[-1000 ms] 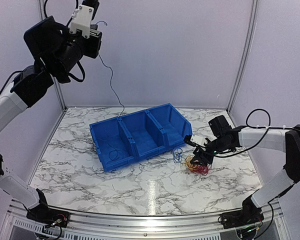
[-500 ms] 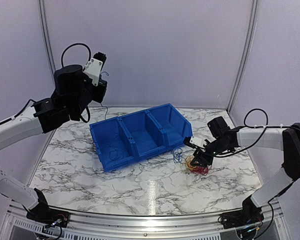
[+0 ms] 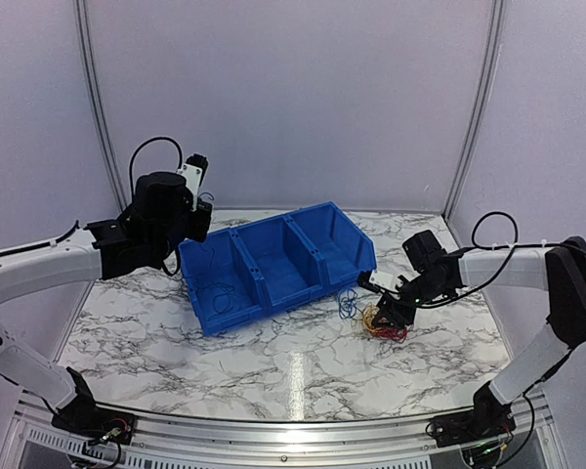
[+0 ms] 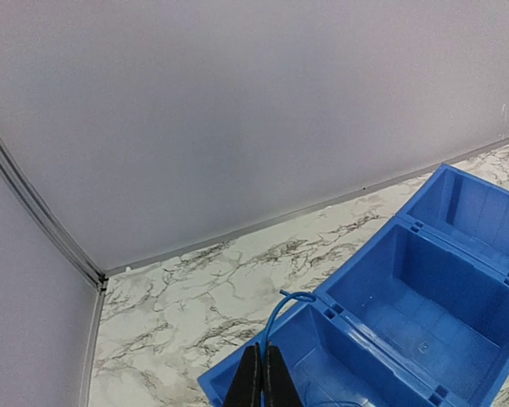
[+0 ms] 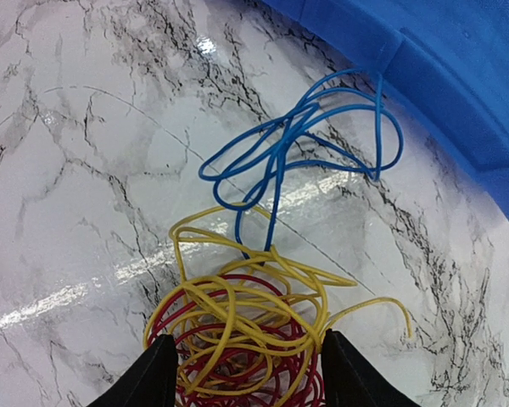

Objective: Untangle the cables

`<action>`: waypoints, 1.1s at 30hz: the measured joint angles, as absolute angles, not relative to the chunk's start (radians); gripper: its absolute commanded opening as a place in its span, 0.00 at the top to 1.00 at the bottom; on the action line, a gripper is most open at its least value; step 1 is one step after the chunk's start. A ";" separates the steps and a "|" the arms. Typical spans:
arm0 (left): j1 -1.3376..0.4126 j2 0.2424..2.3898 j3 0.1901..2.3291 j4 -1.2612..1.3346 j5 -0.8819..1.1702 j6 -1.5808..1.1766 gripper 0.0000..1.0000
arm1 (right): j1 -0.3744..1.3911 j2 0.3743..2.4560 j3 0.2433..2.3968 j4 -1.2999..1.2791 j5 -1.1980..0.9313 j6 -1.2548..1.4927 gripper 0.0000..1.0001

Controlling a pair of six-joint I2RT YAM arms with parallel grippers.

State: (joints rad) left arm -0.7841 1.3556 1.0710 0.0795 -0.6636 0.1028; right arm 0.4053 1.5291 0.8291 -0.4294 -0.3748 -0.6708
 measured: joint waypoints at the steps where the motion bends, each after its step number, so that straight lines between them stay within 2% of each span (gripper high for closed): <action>1: -0.784 1.371 1.071 0.072 -0.656 0.076 1.00 | 0.405 1.533 0.830 -0.431 -0.375 -0.672 0.42; 10: -0.760 1.495 1.074 -0.049 -0.580 -0.112 1.00 | 0.405 1.538 0.836 -0.440 -0.373 -0.682 0.42; 11: -0.754 1.509 1.079 -0.072 -0.565 -0.130 0.95 | 0.406 1.541 0.837 -0.442 -0.373 -0.682 0.42; 14: -0.736 1.555 1.125 -0.161 -0.527 -0.179 0.62 | 0.406 1.552 0.838 -0.447 -0.371 -0.683 0.43; 15: -0.731 1.570 1.151 -0.195 -0.516 -0.195 0.55 | 0.406 1.554 0.839 -0.448 -0.370 -0.683 0.43; 16: -0.727 1.580 1.178 -0.228 -0.506 -0.210 0.49 | 0.406 1.554 0.839 -0.450 -0.368 -0.683 0.42; 20: -0.719 1.570 1.248 -0.312 -0.479 -0.251 0.39 | 0.406 1.554 0.839 -0.450 -0.364 -0.683 0.42; 25: -0.719 1.480 1.244 -0.369 -0.463 -0.278 0.36 | 0.406 1.554 0.839 -0.451 -0.358 -0.684 0.42; 33: -0.693 1.305 1.095 -0.377 -0.430 -0.366 0.40 | 0.409 1.554 0.839 -0.456 -0.353 -0.686 0.43</action>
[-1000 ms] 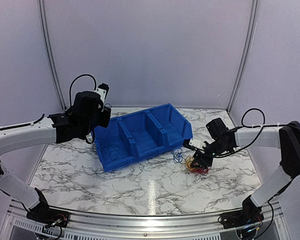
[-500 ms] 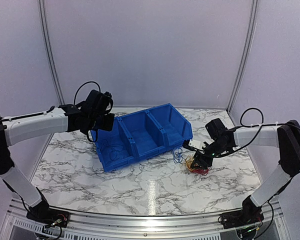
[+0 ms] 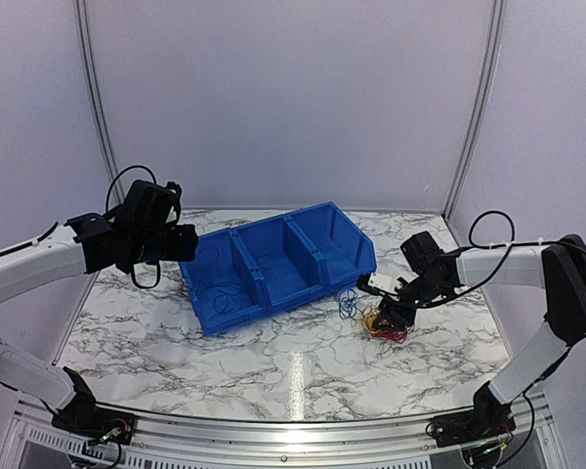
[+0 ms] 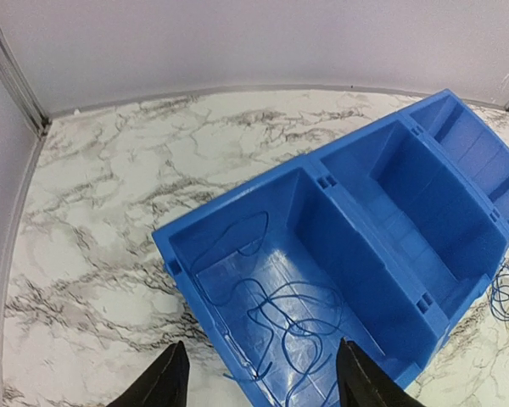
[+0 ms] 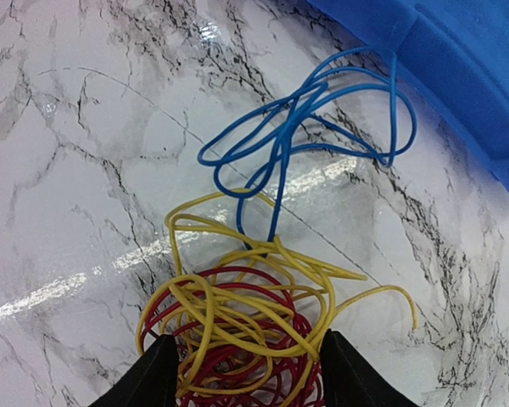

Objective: Untangle the cables

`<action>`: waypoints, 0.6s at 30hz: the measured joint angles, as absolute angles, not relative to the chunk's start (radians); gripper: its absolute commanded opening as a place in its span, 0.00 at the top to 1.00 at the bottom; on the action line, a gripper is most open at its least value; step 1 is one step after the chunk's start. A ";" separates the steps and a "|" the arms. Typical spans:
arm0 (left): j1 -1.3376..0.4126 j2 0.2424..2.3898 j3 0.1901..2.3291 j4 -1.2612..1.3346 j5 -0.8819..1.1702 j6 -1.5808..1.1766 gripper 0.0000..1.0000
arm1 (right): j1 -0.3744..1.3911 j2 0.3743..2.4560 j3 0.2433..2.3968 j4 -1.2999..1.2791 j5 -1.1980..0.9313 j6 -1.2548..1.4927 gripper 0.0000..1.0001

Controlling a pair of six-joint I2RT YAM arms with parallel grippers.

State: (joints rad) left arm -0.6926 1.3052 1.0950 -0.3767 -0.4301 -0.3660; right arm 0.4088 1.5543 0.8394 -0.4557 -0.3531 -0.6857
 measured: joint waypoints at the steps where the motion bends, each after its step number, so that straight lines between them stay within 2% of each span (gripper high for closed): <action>1: -0.683 1.300 1.067 -0.373 -0.410 -0.381 0.41 | 0.410 1.554 0.840 -0.456 -0.353 -0.686 0.43; 7: -0.588 1.293 0.908 -0.318 -0.257 -0.466 0.41 | 0.418 1.554 0.843 -0.461 -0.350 -0.683 0.48; 10: -0.558 1.292 0.880 -0.300 -0.218 -0.495 0.37 | 0.442 1.552 0.889 -0.503 -0.354 -0.667 0.51; 14: -0.555 1.255 0.881 -0.285 -0.208 -0.499 0.32 | 0.517 1.552 1.132 -0.581 -0.373 -0.650 0.53; 18: -0.541 1.206 0.912 -0.289 -0.224 -0.470 0.29 | 0.569 1.599 1.436 -0.544 -0.419 -0.604 0.55</action>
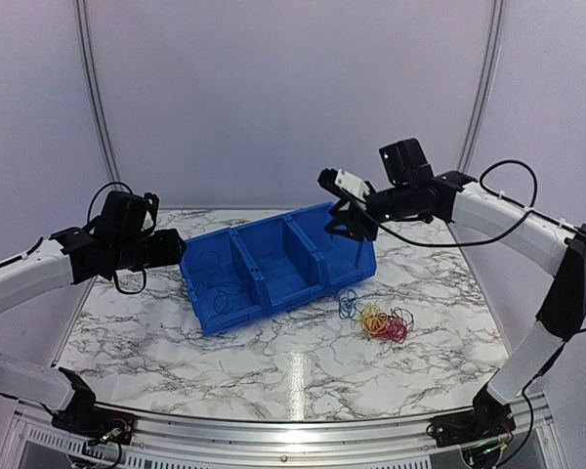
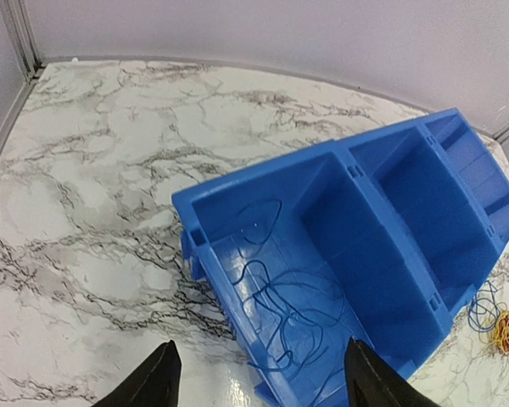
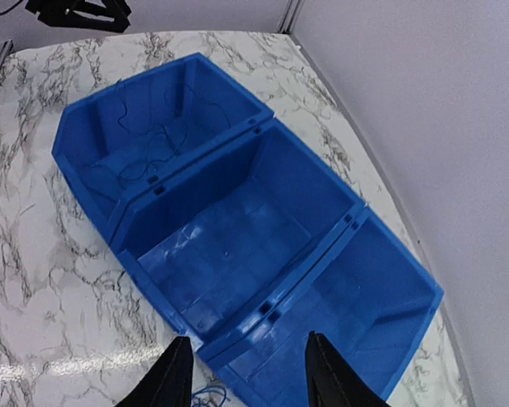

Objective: Untangle the cables

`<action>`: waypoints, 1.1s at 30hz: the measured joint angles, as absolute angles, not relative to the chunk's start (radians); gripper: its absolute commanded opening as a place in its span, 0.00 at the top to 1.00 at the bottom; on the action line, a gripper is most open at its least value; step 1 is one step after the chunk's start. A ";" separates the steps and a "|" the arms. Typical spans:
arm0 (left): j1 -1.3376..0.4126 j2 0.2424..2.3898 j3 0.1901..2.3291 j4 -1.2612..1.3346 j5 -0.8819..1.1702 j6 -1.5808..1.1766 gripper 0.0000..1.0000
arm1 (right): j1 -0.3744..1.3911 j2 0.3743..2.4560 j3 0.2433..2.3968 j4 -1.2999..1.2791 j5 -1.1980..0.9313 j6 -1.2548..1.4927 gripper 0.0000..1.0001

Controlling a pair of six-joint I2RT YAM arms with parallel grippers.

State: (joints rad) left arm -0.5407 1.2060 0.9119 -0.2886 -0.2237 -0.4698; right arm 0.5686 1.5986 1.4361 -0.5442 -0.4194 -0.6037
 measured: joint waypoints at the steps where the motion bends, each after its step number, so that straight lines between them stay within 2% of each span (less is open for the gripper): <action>1: -0.535 1.197 0.920 -0.289 -0.230 -0.461 0.28 | 0.581 1.627 1.497 -0.524 -0.426 -0.592 0.56; 7: -0.501 1.105 0.929 -0.294 -0.275 -0.397 0.23 | 0.700 1.897 1.714 -0.453 -0.428 -0.525 0.67; 15: -0.442 1.050 0.925 -0.292 -0.324 -0.299 0.23 | 0.837 2.274 1.969 -0.435 -0.409 -0.456 0.66; 22: -0.399 1.037 0.857 -0.289 -0.318 -0.276 0.23 | 0.890 2.401 2.157 -0.442 -0.413 -0.439 0.63; 33: -0.347 1.017 0.829 -0.273 -0.271 -0.272 0.23 | 0.922 2.514 2.285 -0.441 -0.433 -0.439 0.60</action>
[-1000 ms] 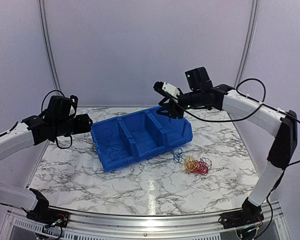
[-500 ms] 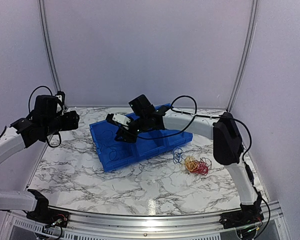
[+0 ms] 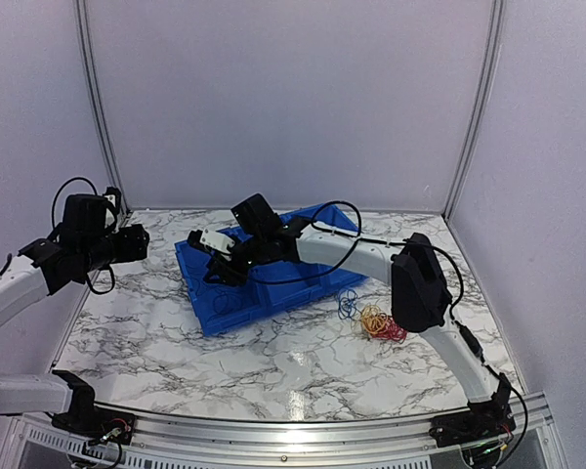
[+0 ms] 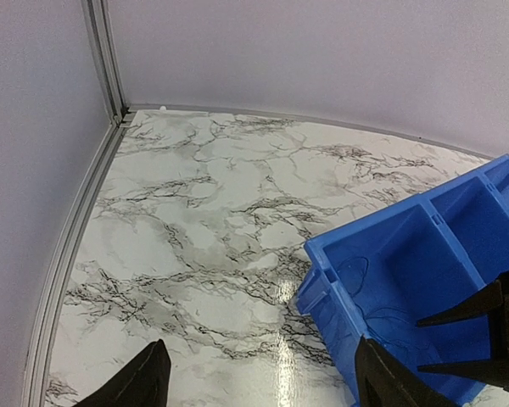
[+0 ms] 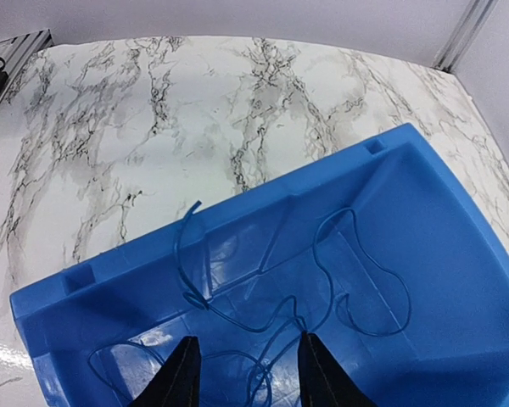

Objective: Untangle the cables

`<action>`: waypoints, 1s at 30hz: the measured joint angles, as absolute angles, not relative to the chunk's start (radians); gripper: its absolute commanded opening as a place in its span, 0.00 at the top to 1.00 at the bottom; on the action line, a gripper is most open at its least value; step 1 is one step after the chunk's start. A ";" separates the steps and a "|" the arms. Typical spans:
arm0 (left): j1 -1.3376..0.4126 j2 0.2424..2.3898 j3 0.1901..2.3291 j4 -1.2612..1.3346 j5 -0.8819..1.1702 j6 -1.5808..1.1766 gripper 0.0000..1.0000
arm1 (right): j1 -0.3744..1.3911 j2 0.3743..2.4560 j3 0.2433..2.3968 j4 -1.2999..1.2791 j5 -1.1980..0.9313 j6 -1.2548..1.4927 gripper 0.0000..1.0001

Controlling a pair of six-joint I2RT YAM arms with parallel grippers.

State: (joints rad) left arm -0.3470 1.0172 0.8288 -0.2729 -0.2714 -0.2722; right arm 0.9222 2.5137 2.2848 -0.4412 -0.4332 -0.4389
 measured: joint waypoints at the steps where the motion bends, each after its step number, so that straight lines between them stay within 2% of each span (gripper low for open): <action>1: -0.345 1.016 0.827 -0.273 -0.270 -0.272 0.23 | 0.926 2.520 2.288 -0.441 -0.437 -0.439 0.60; 11: -0.328 1.015 0.816 -0.266 -0.246 -0.272 0.23 | 0.950 2.538 2.311 -0.433 -0.465 -0.439 0.63; 23: -0.321 1.011 0.815 -0.265 -0.236 -0.273 0.23 | 0.953 2.601 2.378 -0.405 -0.471 -0.437 0.75; 25: -0.321 1.009 0.815 -0.265 -0.235 -0.273 0.23 | 0.954 2.603 2.378 -0.405 -0.471 -0.440 0.80; 29: -0.321 1.006 0.815 -0.265 -0.236 -0.273 0.23 | 0.954 2.603 2.378 -0.397 -0.477 -0.444 1.00; 30: -0.320 1.006 0.815 -0.265 -0.235 -0.273 0.23 | 0.954 2.603 2.378 -0.396 -0.479 -0.444 1.00</action>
State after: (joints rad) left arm -0.3202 1.0061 0.8154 -0.2653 -0.2352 -0.2729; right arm 0.9543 2.6034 2.3775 -0.3962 -0.4789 -0.4442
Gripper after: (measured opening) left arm 0.772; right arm 0.071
